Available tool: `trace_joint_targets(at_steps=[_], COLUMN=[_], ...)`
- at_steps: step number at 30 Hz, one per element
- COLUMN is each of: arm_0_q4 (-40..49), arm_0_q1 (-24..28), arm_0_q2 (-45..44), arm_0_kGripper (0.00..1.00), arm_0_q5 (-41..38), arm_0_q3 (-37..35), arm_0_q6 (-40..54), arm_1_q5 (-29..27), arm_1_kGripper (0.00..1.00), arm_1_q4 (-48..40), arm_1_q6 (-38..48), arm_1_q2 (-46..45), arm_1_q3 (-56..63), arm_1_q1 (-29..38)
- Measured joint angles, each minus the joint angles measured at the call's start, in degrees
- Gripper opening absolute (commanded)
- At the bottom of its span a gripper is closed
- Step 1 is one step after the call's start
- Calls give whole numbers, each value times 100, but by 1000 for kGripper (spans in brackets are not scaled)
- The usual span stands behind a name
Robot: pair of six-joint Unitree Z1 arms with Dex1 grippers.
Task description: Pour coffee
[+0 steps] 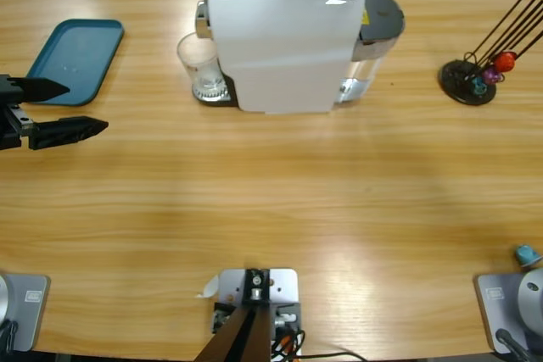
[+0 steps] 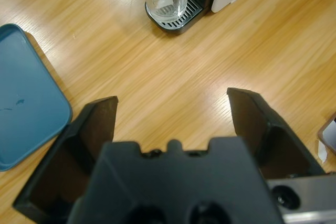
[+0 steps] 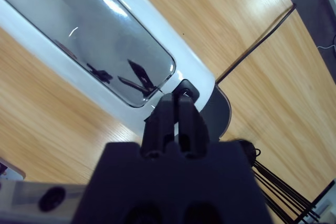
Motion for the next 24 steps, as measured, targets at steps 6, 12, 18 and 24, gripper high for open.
trace_joint_targets(at_steps=[6,12,18,24], arm_0_q4=[20,41,42,42], arm_0_q1=[0,0,0,0], arm_0_q2=[0,0,0,0], arm_0_kGripper=[899,899,899,909], arm_0_q5=[0,0,0,0], arm_0_q3=[0,0,0,0], arm_0_q6=[0,0,0,0], arm_1_q5=[0,0,-3,-639], arm_1_kGripper=[0,0,290,1000], arm_1_q4=[-72,-227,-264,-261], arm_1_q6=[0,0,0,76], arm_1_q2=[-40,-115,-145,-903], arm_1_q3=[107,279,319,-1], arm_1_q1=[12,12,12,7])
